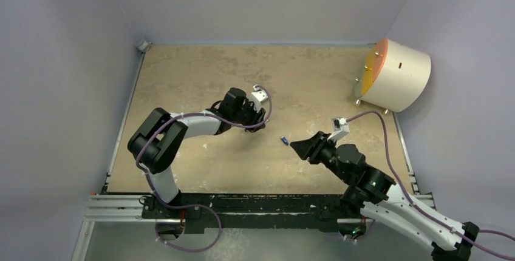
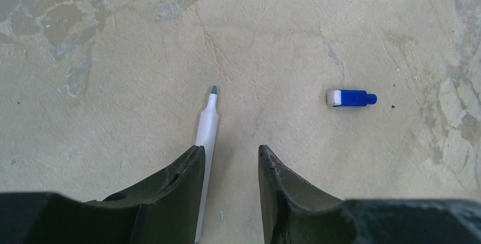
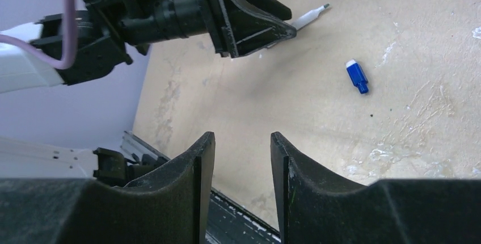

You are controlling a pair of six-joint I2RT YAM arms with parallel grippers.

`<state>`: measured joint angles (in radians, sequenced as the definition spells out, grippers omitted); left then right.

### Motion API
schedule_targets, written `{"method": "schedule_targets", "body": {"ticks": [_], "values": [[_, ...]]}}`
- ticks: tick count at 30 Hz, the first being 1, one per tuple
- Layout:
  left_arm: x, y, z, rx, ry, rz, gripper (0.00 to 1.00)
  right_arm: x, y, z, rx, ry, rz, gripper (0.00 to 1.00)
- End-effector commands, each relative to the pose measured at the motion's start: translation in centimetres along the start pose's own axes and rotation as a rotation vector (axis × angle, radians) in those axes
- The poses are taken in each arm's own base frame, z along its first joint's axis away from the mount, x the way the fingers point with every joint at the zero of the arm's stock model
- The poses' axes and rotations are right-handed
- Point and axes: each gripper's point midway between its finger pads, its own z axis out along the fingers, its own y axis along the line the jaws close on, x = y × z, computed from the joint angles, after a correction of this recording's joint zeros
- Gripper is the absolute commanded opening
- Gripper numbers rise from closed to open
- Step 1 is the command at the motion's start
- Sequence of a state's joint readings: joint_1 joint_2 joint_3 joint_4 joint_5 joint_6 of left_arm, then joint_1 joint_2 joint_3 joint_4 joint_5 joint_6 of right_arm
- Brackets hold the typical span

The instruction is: Insert the pens into the pen caps

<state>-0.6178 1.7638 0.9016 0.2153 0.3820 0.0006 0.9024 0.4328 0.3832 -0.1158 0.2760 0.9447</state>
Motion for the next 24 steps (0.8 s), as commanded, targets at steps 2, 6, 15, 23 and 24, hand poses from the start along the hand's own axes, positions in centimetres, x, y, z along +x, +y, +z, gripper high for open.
{"method": "schedule_targets", "body": {"ticks": [2, 6, 15, 23, 24], "values": [[-0.7, -0.1, 1.1, 0.031, 0.0, 0.069, 0.38, -1.4, -0.2, -1.5, 0.003, -0.062, 0.069, 0.43], [-0.1, 0.0, 1.4, 0.036, 0.027, 0.071, 0.38, -1.5, -0.5, -1.8, 0.035, -0.048, 0.057, 0.43], [0.9, 1.3, 1.0, -0.039, 0.052, 0.081, 0.4, -1.5, 0.1, -0.7, 0.045, -0.028, 0.008, 0.43], [1.1, 1.6, 1.2, -0.044, 0.091, 0.091, 0.44, -1.3, 0.0, -0.7, 0.04, -0.029, 0.01, 0.43], [1.4, 1.6, 1.3, -0.044, 0.102, 0.088, 0.44, -1.3, -0.1, -0.8, 0.042, -0.032, 0.01, 0.43]]}}
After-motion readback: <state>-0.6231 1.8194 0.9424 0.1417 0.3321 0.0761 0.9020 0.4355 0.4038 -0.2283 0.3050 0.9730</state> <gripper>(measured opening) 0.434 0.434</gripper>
